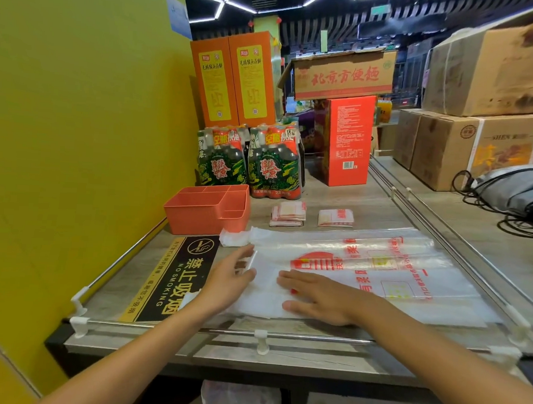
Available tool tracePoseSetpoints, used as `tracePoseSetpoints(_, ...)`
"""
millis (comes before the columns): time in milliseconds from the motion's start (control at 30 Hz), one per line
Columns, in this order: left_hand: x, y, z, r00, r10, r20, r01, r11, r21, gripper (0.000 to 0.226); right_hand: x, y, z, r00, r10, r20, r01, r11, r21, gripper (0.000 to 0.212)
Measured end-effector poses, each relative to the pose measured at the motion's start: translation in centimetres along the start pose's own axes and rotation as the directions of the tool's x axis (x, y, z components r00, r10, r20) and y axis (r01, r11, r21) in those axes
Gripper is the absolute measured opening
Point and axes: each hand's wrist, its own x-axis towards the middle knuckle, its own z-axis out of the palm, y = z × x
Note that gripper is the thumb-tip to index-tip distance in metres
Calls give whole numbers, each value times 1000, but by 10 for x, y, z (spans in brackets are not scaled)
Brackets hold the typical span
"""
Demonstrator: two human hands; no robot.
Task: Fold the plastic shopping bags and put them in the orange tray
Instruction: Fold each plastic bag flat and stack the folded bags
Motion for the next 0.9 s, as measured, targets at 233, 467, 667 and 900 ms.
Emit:
tracePoseSetpoints(233,2,14,0,958,-263,-115,183,867,-464,55,0,4,1,1000,-1,-5,1,1000,18,68)
tracePoseSetpoints(467,1,18,6,906,-414,-86,267,719,-642,52,2,5,2,1000,0,-8,0,1000,29,68)
tracePoseSetpoints(667,0,27,23,850,-495,183,443,483,-755,44,2,5,1,1000,-3,-10,4,999,38,69)
tracePoseSetpoints(900,6,42,40,871,-475,126,401,537,-742,25,-1,2,-2,998,-6,-57,10,998,69,71)
